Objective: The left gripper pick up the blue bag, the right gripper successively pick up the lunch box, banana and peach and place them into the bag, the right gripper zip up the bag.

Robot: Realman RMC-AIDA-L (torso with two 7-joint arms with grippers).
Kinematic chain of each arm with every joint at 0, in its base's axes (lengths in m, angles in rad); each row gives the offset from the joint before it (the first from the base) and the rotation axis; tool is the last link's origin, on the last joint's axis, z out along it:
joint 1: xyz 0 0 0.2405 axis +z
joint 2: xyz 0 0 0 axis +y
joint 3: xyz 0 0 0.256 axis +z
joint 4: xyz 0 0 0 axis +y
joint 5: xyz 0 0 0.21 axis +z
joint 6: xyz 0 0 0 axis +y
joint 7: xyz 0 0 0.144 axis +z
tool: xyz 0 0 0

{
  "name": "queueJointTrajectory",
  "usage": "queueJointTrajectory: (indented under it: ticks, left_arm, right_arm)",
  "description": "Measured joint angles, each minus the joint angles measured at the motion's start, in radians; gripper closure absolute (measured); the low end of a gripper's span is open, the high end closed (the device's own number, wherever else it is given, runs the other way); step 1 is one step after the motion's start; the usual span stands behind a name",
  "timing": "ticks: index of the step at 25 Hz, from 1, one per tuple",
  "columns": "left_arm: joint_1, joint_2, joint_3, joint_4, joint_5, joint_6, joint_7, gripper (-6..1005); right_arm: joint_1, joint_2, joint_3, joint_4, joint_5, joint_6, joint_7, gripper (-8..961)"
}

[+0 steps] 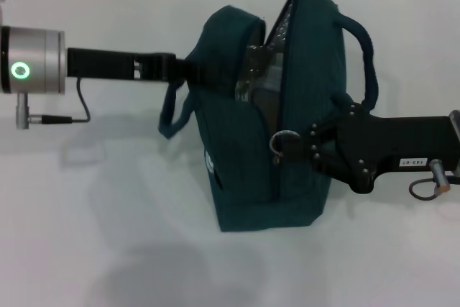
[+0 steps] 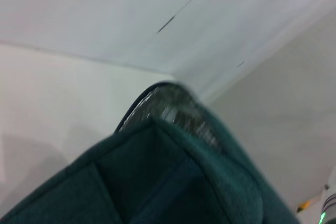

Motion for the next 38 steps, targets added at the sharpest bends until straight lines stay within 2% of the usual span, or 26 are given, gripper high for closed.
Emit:
queueJointTrajectory:
  ticks: [8, 13, 18, 22, 24, 25, 31, 38]
  left_arm:
    - [0.026, 0.008, -0.002, 0.0, -0.142, -0.001, 0.099, 937]
    - [0.062, 0.011, -0.098, -0.001, -0.165, 0.005, 0.194, 716]
    - [0.135, 0.006, -0.139, -0.019, -0.198, 0.088, 0.309, 632]
    - [0.219, -0.013, -0.139, -0.076, -0.219, 0.14, 0.458, 631]
    - [0.236, -0.018, -0.138, -0.088, -0.219, 0.143, 0.492, 631]
    - [0.276, -0.038, -0.133, -0.141, -0.207, 0.143, 0.603, 631]
    - [0.305, -0.072, -0.131, -0.227, -0.183, 0.133, 0.744, 630]
    - [0.275, -0.08, -0.104, -0.363, -0.18, 0.07, 0.858, 628]
  right_arm:
    - [0.0, 0.002, -0.001, 0.001, -0.001, 0.005, 0.0, 935]
    - [0.002, 0.003, 0.001, 0.001, 0.0, 0.006, 0.0, 935]
    - [0.009, 0.002, 0.007, -0.009, 0.012, 0.006, 0.0, 935]
    - [0.023, 0.002, 0.021, -0.011, 0.031, 0.006, 0.0, 935]
    - [0.029, 0.002, 0.049, -0.011, 0.035, 0.006, 0.0, 935]
    - [0.031, 0.002, 0.061, -0.011, 0.035, 0.006, 0.0, 935]
    - [0.068, 0.008, 0.108, 0.004, 0.046, 0.037, 0.0, 935]
    - [0.102, 0.014, 0.102, 0.025, 0.06, 0.075, 0.0, 935]
